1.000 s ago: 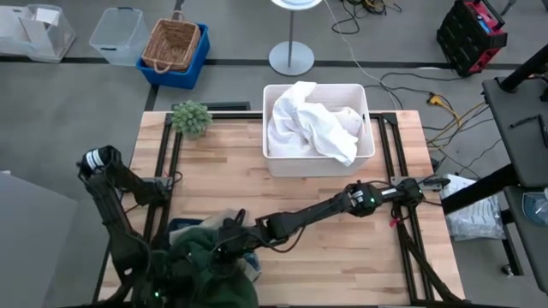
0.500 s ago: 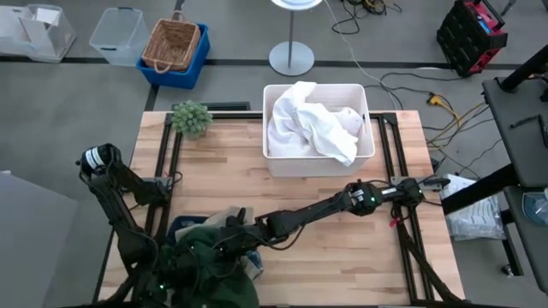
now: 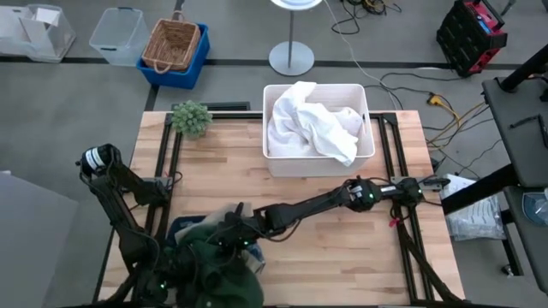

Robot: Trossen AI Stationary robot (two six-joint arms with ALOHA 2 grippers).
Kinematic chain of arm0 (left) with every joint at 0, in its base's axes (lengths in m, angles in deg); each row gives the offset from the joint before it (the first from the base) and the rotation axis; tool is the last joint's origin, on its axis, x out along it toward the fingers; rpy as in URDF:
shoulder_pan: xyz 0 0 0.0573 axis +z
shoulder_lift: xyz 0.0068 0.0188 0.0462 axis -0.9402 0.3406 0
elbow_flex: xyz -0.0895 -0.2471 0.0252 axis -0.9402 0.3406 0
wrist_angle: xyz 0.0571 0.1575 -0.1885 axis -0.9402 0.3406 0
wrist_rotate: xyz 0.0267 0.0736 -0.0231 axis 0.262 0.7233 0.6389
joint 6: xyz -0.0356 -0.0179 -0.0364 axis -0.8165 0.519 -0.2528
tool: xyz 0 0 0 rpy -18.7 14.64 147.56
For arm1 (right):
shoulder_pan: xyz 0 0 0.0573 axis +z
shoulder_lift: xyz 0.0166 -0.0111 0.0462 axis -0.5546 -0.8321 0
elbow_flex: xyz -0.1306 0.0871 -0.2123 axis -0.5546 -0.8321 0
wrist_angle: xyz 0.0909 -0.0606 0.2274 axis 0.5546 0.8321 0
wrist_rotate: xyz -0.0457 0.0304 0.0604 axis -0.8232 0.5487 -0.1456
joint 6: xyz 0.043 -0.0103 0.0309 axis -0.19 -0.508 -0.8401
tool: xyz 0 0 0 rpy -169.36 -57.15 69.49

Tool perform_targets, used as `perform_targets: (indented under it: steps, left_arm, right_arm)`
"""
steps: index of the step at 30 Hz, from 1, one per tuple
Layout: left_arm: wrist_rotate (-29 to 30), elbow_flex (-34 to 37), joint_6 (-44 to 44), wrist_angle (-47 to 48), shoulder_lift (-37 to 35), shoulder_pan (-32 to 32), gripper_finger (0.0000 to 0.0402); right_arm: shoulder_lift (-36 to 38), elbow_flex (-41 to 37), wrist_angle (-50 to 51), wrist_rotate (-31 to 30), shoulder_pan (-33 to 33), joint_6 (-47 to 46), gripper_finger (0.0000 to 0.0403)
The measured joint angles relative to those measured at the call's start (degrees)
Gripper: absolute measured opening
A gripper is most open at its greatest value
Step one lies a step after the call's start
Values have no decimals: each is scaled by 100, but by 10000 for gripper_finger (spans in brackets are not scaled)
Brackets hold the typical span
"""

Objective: Sort clothes
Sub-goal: Put the green shirt in the blue bin

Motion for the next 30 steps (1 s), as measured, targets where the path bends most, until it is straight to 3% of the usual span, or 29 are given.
perform_targets:
  steps: [13, 18, 30]
  left_arm:
    - [704, -16, 70, 31, -41, 27, 0]
    - [694, -303, 387, 183, -64, 27, 9]
    - [656, -1527, 720, 1848, -58, 10, 15]
  right_arm:
    - [264, -1, 126, 354, -125, 270, 29]
    - [652, -17, 147, 356, -82, 426, 60]
    - [1185, -44, 190, 323, -2, 502, 65]
